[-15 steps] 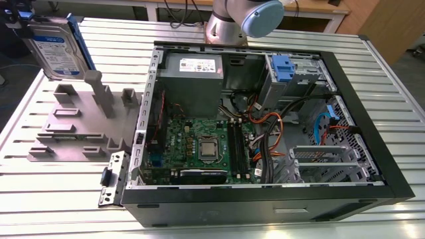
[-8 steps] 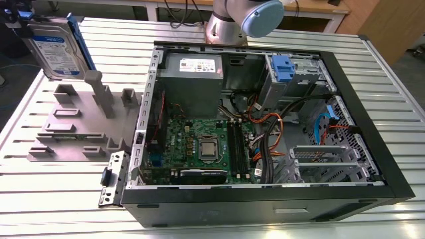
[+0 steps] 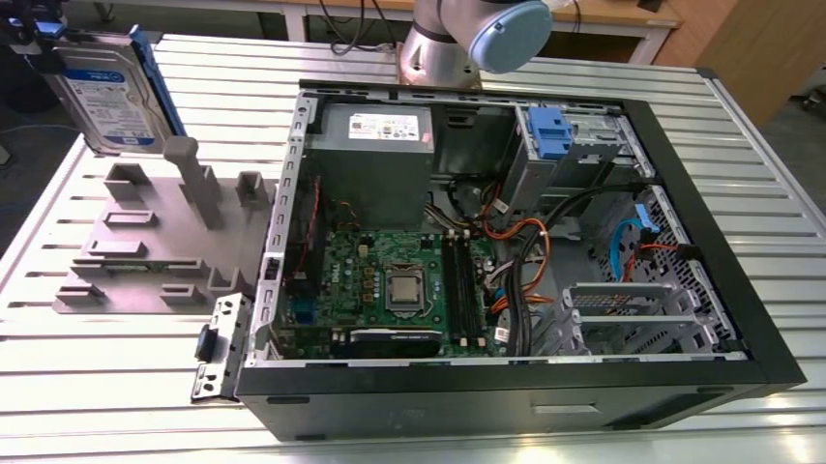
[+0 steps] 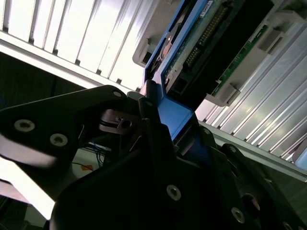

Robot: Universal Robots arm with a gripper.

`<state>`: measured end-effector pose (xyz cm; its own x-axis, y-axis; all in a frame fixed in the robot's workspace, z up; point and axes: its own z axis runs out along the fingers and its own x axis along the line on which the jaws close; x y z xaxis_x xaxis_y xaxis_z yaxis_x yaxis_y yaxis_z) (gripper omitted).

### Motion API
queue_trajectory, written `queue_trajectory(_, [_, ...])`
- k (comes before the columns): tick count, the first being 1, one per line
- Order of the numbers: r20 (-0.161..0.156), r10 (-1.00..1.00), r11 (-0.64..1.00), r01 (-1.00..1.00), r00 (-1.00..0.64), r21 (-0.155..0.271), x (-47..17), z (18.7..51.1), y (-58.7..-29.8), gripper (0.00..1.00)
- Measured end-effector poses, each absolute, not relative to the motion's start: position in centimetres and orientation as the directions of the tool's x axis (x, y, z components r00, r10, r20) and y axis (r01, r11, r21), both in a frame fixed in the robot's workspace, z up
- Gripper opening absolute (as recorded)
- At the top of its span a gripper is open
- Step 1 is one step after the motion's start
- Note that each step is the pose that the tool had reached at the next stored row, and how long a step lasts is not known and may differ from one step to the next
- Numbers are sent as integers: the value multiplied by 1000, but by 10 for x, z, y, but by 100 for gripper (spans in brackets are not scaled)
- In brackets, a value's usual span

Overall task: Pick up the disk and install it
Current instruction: 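Pick up the disk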

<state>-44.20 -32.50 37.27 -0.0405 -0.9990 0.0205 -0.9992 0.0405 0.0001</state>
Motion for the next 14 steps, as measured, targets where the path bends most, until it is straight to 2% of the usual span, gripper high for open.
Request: queue_trajectory(14, [20, -999, 41, -999, -41, 0, -442, 379, -325, 36])
